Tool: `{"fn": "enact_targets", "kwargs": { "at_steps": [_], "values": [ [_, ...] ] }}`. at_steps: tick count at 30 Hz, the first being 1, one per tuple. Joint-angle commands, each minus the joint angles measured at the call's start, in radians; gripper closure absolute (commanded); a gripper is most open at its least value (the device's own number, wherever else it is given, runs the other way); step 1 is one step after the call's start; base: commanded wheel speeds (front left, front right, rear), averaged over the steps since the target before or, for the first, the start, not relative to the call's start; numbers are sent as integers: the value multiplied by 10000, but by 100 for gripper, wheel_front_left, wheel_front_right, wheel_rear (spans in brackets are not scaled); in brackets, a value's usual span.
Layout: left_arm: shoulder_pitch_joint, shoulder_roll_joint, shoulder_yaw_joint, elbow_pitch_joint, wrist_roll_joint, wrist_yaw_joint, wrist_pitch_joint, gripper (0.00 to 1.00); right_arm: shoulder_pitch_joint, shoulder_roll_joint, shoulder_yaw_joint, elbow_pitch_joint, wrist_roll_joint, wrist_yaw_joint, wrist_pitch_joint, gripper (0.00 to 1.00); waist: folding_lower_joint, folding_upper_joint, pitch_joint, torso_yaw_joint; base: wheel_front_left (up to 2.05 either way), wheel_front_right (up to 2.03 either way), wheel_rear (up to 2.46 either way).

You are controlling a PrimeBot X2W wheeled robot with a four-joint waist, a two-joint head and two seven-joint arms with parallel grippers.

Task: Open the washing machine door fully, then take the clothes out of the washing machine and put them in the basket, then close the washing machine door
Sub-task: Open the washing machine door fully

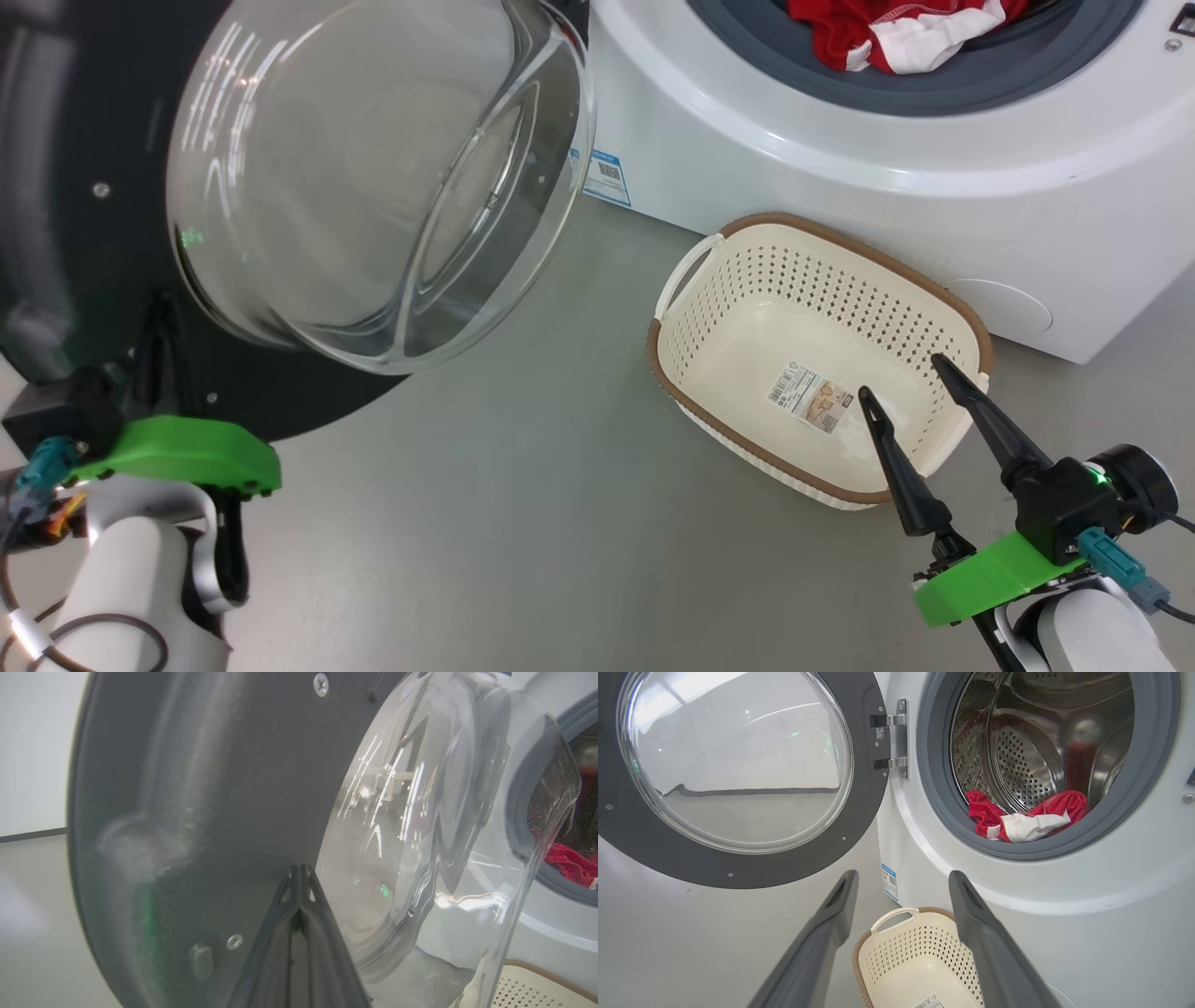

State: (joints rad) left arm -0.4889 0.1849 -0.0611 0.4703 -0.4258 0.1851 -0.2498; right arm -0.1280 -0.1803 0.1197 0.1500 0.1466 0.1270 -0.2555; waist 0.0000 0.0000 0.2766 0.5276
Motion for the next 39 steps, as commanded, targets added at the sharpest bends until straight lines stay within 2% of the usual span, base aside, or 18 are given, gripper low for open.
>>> {"fn": "enact_targets", "kwargs": {
  "at_steps": [1, 8, 18, 28, 29, 31, 33, 39],
  "values": [
    [-423, 735, 555, 90, 195, 52, -103, 100, -168, -59, 322, -304, -56, 37, -63, 0, 0, 0, 37, -11, 0, 0, 0],
    [-783, 999, 847, 692, 360, -95, -116, 100, -132, -222, 297, -366, -34, 37, -63, 0, 0, 0, 119, -7, 0, 0, 0],
    [-1371, 912, 1260, 1579, 425, -429, -119, 100, -140, -247, 369, -288, -21, 37, -63, 0, 0, 0, 68, 99, 0, 0, 0],
    [-1362, 719, 1570, 1794, 510, -810, -119, 99, -158, -90, 386, -210, 6, 37, -63, 0, 0, 0, -125, 61, 0, 0, 0],
    [-1340, 681, 1555, 1753, 512, -862, -119, 88, -167, -50, 377, -213, 26, 37, -63, 0, 0, 0, -158, 48, 0, 0, 0],
    [-1275, 572, 1509, 1561, 531, -921, -119, 54, -179, 11, 394, -195, 56, 37, -63, 0, 0, 0, -248, 10, 0, 0, 0],
    [-1159, 472, 1453, 1260, 563, -948, -119, 0, -201, 60, 403, -187, 100, 37, -63, 0, 0, 0, -347, -50, 0, 0, 0],
    [-540, 339, 1333, -338, 559, -971, -116, 0, -297, 324, 333, -256, 228, 37, -63, 0, 0, 0, -709, -449, 0, 0, 0]
  ]
}}
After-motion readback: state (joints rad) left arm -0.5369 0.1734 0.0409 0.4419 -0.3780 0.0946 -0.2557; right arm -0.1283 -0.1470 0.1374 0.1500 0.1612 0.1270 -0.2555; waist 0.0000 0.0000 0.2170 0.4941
